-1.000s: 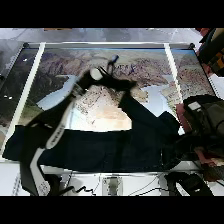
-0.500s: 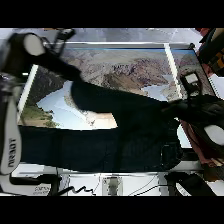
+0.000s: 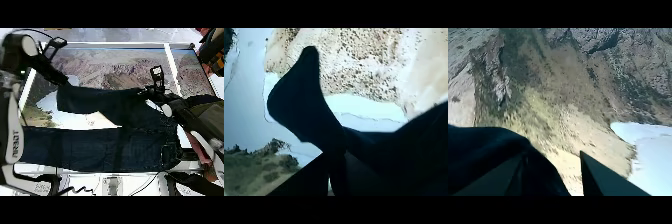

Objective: Fold the clothes and pants, and hang the long-sleeved shirts on hangers.

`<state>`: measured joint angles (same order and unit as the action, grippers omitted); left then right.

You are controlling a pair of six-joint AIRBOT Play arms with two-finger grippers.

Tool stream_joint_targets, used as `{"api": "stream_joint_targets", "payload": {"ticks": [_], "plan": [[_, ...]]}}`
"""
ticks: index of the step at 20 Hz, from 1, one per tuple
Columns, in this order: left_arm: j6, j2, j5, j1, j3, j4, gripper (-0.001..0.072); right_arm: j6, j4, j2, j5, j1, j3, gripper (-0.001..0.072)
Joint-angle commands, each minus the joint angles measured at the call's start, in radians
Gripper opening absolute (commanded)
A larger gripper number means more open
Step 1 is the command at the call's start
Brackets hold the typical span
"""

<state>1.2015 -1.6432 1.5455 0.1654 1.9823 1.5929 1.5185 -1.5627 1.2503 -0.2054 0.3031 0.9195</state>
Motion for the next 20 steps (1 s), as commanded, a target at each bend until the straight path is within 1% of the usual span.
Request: {"api": "stream_joint_targets", "payload": {"ticks": [1, 2, 3, 5, 6, 9, 10, 11, 13, 14, 15, 16, 18, 20], "plan": [[0.191, -0.151, -0.255, -0.017, 0.000, 0.002, 0.0695, 0.037, 0.122, 0.122, 0.097, -0.004, 0.024, 0.0388], [0.241, -0.179, -0.286, -0.020, 0.000, 0.010, 0.0692, 0.038, 0.127, 0.121, 0.089, -0.007, 0.026, 0.0388], [0.242, -0.197, -0.283, -0.025, 0.000, 0.040, 0.0690, 0.036, 0.123, 0.114, 0.085, -0.011, 0.026, 0.0389], [0.220, -0.205, -0.214, -0.045, -0.001, 0.153, 0.0689, 0.036, 0.115, 0.096, 0.064, -0.039, 0.026, 0.0388], [0.221, -0.203, -0.186, -0.079, -0.001, 0.152, 0.0689, 0.036, 0.115, 0.085, 0.044, -0.058, 0.026, 0.0389], [0.220, -0.203, -0.068, -0.210, -0.008, 0.095, 0.0678, 0.036, 0.115, 0.059, -0.051, -0.108, 0.026, 0.0389], [0.220, -0.203, -0.020, -0.262, -0.019, 0.058, 0.0601, 0.036, 0.115, 0.056, -0.083, -0.121, 0.026, 0.0389], [0.220, -0.203, 0.017, -0.309, -0.036, 0.014, 0.0562, 0.036, 0.115, 0.055, -0.114, -0.132, 0.026, 0.0389], [0.228, -0.203, 0.048, -0.398, -0.085, -0.120, 0.0550, 0.036, 0.114, 0.055, -0.150, -0.142, 0.026, 0.0389], [0.238, -0.203, 0.041, -0.434, -0.116, -0.202, 0.0542, 0.036, 0.111, 0.055, -0.154, -0.141, 0.026, 0.0389], [0.259, -0.203, 0.009, -0.464, -0.156, -0.285, 0.0507, 0.036, 0.111, 0.055, -0.153, -0.140, 0.026, 0.0389], [0.266, -0.203, -0.031, -0.484, -0.203, -0.360, 0.0495, 0.036, 0.113, 0.055, -0.152, -0.140, 0.026, 0.0389], [0.266, -0.203, -0.116, -0.492, -0.303, -0.447, 0.0495, 0.036, 0.113, 0.055, -0.154, -0.140, 0.026, 0.0388], [0.265, -0.203, -0.203, -0.473, -0.398, -0.496, 0.0495, 0.036, 0.112, 0.055, -0.153, -0.140, 0.026, 0.0389]]}}
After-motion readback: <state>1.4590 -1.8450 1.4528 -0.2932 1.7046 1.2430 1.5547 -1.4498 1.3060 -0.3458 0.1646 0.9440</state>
